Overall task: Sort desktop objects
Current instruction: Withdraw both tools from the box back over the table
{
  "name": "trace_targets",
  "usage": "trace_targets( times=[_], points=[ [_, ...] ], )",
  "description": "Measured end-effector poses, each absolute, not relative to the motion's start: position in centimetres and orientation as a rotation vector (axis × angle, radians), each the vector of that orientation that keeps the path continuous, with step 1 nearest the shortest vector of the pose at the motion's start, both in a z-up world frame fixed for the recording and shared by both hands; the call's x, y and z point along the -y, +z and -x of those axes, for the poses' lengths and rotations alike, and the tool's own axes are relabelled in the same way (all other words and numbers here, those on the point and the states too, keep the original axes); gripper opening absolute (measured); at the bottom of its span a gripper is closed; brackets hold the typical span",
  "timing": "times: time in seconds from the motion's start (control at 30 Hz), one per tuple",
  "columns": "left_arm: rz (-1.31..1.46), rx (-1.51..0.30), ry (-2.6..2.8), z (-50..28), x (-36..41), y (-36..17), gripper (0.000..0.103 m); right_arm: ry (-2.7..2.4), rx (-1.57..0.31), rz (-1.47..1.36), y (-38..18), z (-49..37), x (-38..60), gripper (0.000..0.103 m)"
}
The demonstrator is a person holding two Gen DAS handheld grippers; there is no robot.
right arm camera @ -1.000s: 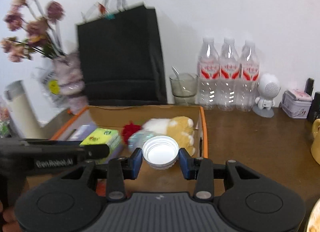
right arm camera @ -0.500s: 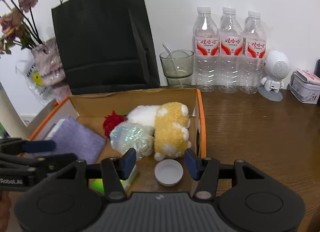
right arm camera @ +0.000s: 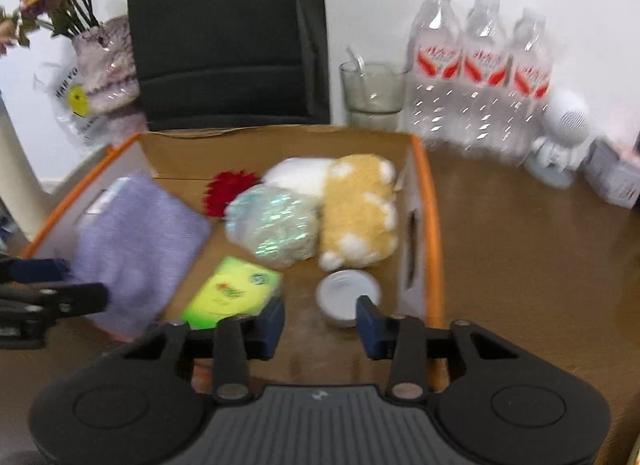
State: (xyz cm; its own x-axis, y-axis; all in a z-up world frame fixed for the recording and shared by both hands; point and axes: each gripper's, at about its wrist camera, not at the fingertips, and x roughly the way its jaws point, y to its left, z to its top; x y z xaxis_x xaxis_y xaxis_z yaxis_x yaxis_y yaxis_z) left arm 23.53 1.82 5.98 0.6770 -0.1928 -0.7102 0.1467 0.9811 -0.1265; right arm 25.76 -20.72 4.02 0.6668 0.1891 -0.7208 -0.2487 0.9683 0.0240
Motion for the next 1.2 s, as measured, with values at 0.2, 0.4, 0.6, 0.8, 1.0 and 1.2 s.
trace_targets(
  times=[0.2,0.4,0.6,0.8,1.0,1.2],
  points=[
    [0.064,-0.793,-0.151,-23.2,-2.2,5.8,0.084,0.240,-0.820,0.116,3.9,-25.6,20.2,0.037],
    [0.158,-0.743,-0.220,-21.5,-4.0,8.1,0.096,0.281,-0.828,-0.003,6.2,-24.8,21.5,0.039],
    [0.120,-0.744,-0.147,-19.5,-3.3,12.1,0.102,0.327,-0.853,-0.116,10.0,-22.6,22.3,0.056],
    [-0.019,-0.577,-0.060,-14.0,-1.8,13.6,0.103,0.350,-0.755,-0.146,12.5,-17.0,23.2,0.081],
    [-0.045,-0.331,-0.097,-5.9,-1.4,12.2,0.103,0.356,-0.498,-0.119,10.6,-9.2,24.3,0.101],
    [-0.062,-0.421,-0.060,-1.8,-1.7,8.9,0.103,0.294,-0.536,-0.072,7.0,-4.8,24.6,0.102]
  ],
)
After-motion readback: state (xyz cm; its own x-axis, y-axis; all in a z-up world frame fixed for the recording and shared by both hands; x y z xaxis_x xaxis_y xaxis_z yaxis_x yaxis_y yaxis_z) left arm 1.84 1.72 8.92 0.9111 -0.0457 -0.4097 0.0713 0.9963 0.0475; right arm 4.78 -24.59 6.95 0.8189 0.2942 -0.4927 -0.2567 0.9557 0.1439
